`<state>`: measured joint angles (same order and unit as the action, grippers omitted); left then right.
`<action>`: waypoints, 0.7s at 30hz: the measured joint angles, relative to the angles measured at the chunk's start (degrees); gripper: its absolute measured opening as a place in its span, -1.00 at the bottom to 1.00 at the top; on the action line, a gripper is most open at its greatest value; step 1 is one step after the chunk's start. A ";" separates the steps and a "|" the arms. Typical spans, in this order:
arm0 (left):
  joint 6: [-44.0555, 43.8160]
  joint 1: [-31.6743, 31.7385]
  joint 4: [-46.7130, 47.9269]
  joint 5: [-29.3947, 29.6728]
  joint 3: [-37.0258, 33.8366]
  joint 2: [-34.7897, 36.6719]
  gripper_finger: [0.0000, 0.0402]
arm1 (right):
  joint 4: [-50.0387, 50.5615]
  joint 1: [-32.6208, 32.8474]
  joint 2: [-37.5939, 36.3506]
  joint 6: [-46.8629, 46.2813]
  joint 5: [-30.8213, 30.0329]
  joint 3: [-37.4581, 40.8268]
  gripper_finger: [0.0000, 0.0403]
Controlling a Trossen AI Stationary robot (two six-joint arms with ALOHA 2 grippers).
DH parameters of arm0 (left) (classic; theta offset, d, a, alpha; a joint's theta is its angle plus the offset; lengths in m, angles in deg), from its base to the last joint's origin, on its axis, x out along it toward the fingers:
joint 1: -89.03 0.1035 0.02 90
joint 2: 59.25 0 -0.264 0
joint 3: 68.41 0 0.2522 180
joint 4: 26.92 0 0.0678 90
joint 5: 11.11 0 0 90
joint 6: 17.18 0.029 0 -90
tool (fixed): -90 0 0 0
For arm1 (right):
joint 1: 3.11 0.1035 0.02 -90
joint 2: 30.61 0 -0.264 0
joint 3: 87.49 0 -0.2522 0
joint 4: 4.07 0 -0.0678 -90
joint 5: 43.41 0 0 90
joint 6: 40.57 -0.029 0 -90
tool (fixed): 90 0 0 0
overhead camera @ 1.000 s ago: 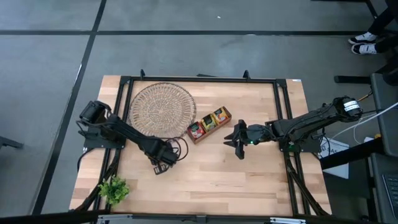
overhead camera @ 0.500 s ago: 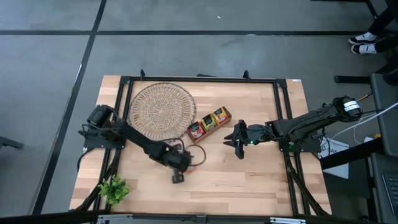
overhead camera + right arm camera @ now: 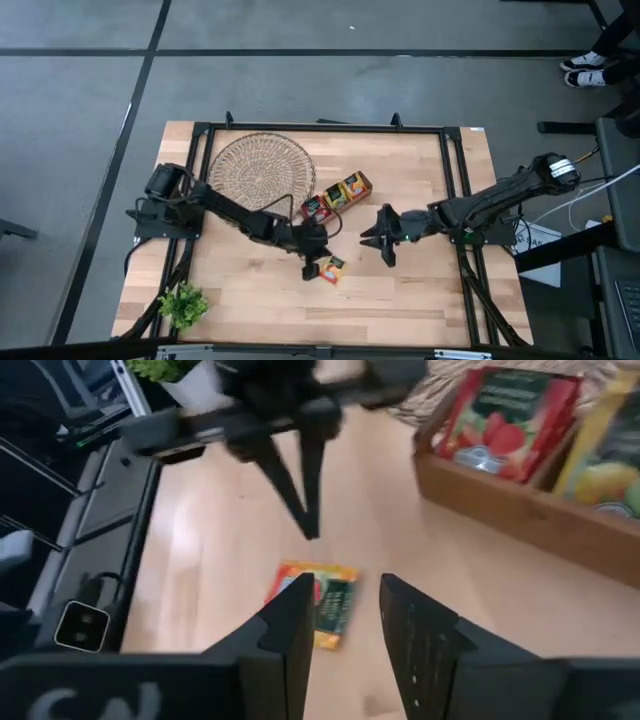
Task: Pick & Place Tea
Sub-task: Put the orange tea bag into the right section of the wooden organizer
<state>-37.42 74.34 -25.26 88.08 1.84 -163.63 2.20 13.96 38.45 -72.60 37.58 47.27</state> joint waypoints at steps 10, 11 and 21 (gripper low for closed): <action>-16.42 -0.61 5.39 -12.20 -0.05 -2.49 -0.97 | -14.43 9.35 13.77 -5.43 -6.78 0.00 -0.63; -16.48 -0.81 5.50 -12.12 -0.04 -2.51 -0.97 | -16.51 9.63 15.41 -5.71 -6.84 0.00 -0.66; -12.01 -4.00 4.52 -5.42 -0.04 -2.53 -0.99 | -21.47 9.76 23.93 -6.74 -5.92 -1.69 -0.84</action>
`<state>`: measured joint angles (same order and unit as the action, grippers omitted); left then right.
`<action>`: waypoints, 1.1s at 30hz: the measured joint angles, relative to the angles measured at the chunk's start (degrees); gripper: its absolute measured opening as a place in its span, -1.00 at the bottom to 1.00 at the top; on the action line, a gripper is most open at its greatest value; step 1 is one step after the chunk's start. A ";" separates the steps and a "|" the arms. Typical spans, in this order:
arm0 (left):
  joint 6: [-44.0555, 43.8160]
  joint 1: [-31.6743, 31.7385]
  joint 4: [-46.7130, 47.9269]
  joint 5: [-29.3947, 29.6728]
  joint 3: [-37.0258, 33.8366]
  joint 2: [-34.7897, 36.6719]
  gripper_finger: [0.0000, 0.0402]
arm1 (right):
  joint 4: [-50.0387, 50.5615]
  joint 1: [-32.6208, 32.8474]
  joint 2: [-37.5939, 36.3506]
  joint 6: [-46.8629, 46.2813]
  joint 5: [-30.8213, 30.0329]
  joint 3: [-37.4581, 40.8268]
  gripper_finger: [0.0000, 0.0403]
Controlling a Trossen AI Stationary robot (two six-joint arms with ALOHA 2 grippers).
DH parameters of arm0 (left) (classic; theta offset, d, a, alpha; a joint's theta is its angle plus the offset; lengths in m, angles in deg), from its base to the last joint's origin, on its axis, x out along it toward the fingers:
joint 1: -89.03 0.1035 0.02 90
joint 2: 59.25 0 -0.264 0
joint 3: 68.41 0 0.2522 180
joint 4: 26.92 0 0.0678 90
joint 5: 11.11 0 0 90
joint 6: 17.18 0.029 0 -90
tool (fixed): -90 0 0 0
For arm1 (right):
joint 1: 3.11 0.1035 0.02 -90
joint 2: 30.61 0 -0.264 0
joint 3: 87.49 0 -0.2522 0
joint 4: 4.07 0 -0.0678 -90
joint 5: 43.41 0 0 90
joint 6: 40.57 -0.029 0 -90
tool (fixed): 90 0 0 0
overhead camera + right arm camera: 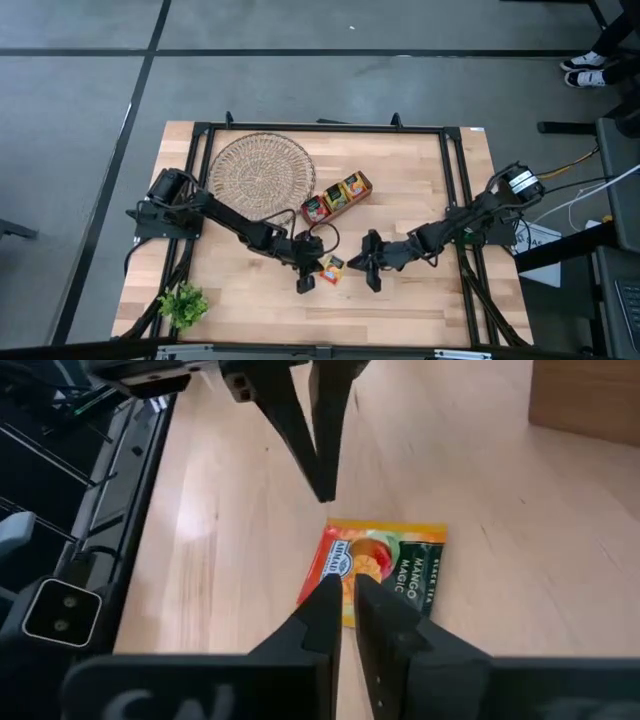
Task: Pick & Place Tea
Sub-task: Put the orange tea bag into the right section of the wooden organizer
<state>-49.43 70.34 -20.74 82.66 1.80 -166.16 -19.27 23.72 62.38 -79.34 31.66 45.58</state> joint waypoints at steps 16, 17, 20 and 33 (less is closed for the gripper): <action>-1.14 1.08 -10.07 -9.29 0.37 -9.24 -0.99 | 4.39 -5.37 -0.17 -6.69 7.51 -0.12 -0.84; -1.06 1.13 -9.47 -9.16 0.37 -9.22 -0.99 | 4.71 -5.64 -0.17 -7.49 7.51 -0.12 -0.84; 0.24 0.93 -8.60 -8.46 0.37 -9.22 -0.99 | 4.83 -6.86 -0.17 -8.46 8.49 -0.12 -0.83; 5.01 0.69 -8.26 -6.58 0.26 -9.27 -0.99 | 3.84 -10.40 0.94 -13.61 19.99 -0.12 0.00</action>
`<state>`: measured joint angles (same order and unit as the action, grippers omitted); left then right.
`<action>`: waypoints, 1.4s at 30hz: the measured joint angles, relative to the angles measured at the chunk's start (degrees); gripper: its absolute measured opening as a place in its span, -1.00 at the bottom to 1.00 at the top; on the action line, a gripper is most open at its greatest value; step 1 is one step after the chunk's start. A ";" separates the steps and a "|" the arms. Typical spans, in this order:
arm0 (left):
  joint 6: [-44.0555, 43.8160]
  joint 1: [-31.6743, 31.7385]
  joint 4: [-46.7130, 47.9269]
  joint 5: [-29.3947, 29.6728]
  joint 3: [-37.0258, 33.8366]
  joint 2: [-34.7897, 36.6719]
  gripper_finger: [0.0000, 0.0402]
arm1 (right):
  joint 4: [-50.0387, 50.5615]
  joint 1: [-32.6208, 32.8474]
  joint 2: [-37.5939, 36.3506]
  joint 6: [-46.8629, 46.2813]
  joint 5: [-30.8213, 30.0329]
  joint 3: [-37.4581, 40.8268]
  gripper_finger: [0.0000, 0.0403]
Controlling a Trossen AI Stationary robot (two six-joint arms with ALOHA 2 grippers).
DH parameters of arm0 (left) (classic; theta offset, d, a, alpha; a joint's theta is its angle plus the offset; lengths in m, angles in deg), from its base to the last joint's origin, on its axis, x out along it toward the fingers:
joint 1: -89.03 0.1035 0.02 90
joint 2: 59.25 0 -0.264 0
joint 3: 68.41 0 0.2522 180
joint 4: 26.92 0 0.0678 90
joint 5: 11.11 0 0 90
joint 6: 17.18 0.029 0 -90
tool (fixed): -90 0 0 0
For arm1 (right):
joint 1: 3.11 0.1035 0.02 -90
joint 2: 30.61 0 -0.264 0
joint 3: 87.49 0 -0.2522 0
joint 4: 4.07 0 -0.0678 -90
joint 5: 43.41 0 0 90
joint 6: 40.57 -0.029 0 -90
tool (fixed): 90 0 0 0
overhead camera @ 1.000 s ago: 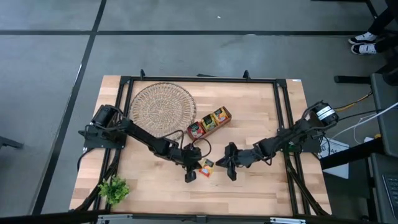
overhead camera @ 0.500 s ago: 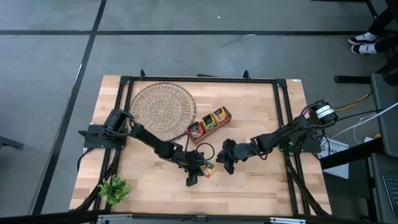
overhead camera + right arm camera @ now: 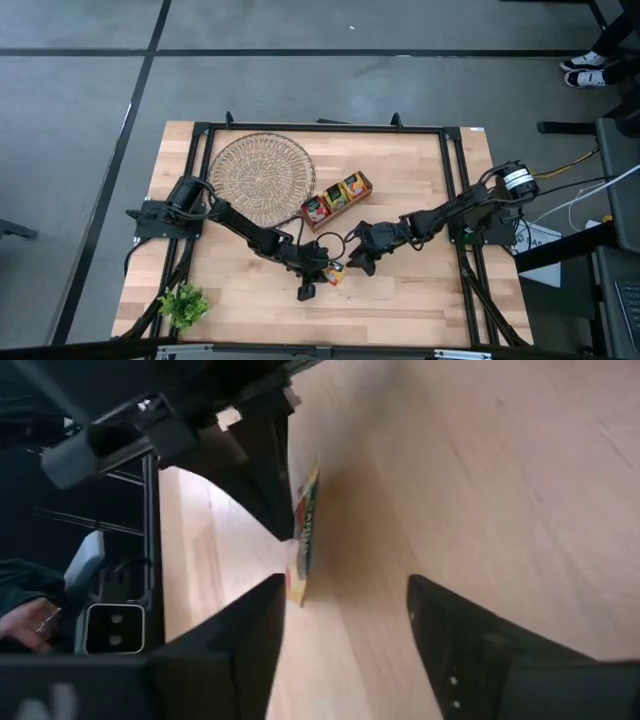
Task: Pick & Place Tea
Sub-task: Put the orange tea bag into the right section of the wooden organizer
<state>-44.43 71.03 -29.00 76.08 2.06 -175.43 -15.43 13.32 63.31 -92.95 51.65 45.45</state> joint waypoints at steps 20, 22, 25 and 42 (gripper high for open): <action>2.07 0.02 -0.47 1.44 -0.15 -0.08 -0.99 | -5.14 0.04 7.94 1.88 6.01 -6.55 -0.41; 2.10 0.02 -0.54 1.42 -0.15 -0.08 -0.98 | -4.05 0.04 7.94 1.72 6.62 -6.56 -0.55; 2.43 -0.13 -0.85 1.53 -0.23 -0.10 -0.99 | -1.81 0.04 7.94 1.47 6.62 -6.56 -0.74; 1.66 -0.13 -0.96 0.22 -0.18 -0.10 -0.83 | 8.10 -5.05 0.14 11.74 12.75 -6.59 -0.98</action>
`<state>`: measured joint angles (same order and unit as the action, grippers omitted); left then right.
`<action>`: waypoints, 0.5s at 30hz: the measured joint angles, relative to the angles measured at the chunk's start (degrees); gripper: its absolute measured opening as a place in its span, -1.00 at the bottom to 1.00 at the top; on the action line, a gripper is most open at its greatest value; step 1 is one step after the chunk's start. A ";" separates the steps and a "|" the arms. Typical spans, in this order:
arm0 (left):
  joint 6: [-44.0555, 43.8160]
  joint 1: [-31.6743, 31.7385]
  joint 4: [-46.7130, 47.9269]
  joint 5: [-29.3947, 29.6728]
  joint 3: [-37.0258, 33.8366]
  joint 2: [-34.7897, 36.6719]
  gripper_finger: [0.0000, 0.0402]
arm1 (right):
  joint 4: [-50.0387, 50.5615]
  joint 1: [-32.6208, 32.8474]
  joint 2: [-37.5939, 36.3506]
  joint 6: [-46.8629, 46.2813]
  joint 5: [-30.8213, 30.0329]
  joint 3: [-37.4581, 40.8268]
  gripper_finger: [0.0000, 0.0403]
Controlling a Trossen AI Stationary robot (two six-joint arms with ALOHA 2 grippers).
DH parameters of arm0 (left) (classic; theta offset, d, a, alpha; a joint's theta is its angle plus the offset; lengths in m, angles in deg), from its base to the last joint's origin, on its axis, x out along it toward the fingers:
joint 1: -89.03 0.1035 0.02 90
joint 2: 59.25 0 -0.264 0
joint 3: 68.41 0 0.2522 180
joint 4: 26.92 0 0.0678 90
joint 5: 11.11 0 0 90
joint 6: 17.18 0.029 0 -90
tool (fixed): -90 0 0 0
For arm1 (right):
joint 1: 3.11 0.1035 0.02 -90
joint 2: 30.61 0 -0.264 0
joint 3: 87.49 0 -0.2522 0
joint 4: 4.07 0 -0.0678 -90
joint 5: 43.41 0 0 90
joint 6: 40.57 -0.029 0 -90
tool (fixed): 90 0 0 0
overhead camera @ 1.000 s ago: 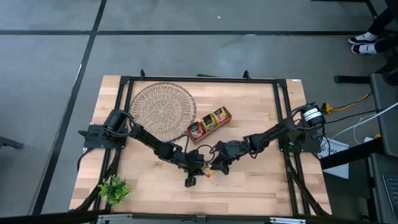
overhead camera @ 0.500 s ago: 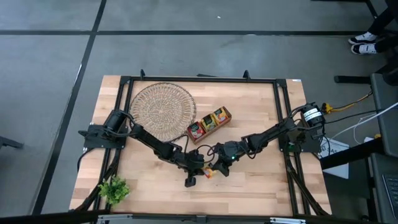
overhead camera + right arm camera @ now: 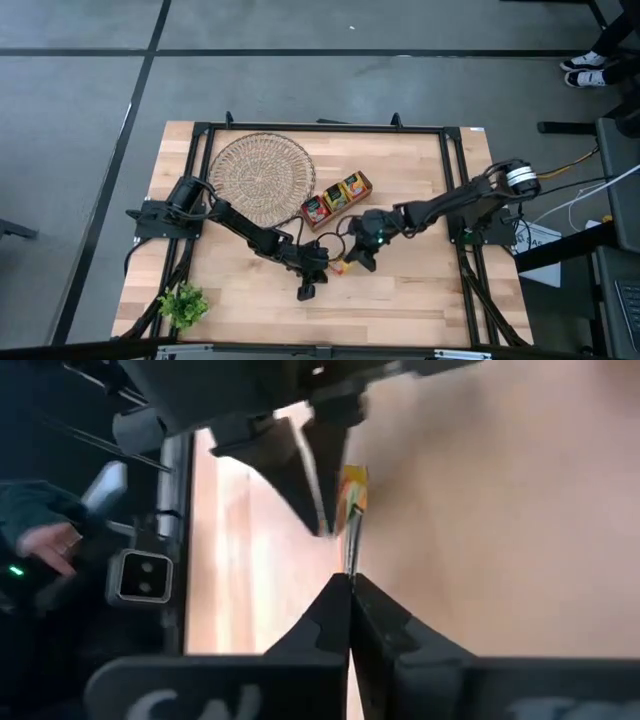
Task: Pick & Place Tea
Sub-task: Put the orange tea bag into the right section of the wooden organizer
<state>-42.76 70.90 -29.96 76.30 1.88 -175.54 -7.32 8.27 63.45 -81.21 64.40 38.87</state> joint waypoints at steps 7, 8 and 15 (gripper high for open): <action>0.29 0.84 -0.02 -0.77 0.00 0.00 -0.76 | 23.95 -6.94 -9.29 13.42 -1.54 -5.22 -0.98; 0.57 1.05 -0.07 -0.77 0.00 0.00 -0.76 | 29.27 -7.86 -9.93 16.25 -2.91 -7.25 -0.98; 2.07 2.42 -0.22 -0.03 -0.04 0.00 -0.81 | 58.43 -12.85 -9.93 42.10 -13.37 -23.98 -0.99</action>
<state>-40.70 73.31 -30.18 76.27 1.84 -175.54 51.11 -4.58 53.52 -39.11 51.03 14.89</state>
